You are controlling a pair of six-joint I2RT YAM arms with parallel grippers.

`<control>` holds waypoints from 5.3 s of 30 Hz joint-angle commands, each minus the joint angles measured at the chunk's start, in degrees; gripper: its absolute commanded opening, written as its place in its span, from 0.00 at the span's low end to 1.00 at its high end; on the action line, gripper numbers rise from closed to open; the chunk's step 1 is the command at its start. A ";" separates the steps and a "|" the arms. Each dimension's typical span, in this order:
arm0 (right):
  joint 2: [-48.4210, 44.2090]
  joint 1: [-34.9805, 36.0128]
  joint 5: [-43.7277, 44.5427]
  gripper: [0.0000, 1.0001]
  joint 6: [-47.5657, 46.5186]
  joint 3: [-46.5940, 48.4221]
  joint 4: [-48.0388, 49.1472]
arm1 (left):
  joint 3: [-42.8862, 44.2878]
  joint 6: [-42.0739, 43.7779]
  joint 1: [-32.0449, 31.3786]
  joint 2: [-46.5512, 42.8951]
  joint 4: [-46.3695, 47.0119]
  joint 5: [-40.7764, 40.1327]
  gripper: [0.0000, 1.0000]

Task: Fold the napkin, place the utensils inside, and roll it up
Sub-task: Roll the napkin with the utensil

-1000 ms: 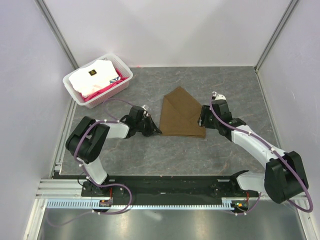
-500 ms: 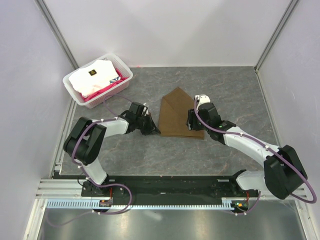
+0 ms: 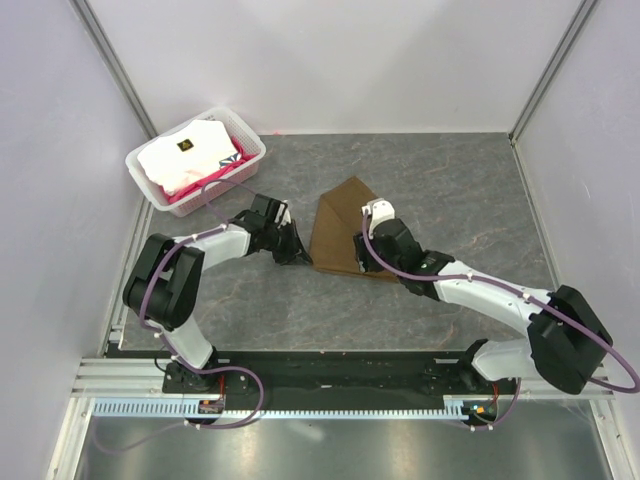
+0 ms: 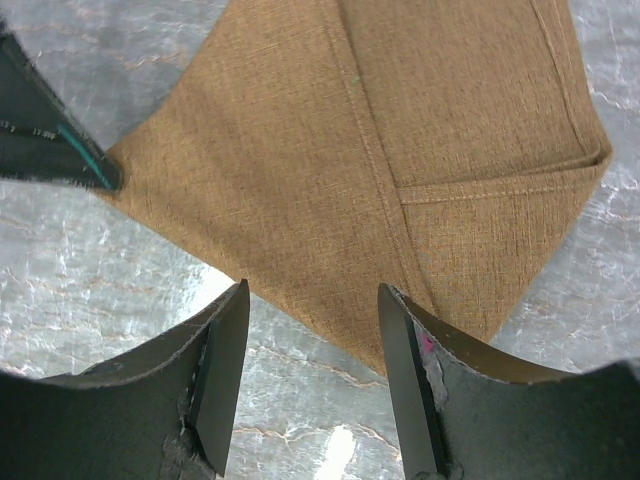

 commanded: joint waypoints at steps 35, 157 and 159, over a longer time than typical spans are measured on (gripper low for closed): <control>23.73 29.10 30.34 0.75 -18.13 11.73 15.41 | 4.36 10.60 4.59 -1.12 -8.88 7.47 0.02; 55.56 -7.98 -52.26 0.00 -31.50 48.47 -48.39 | -29.40 16.93 -0.25 -17.03 48.33 5.97 0.69; 55.74 -8.15 -52.44 0.00 -31.50 48.64 -48.39 | -29.48 17.01 -0.25 -16.59 48.33 6.15 0.68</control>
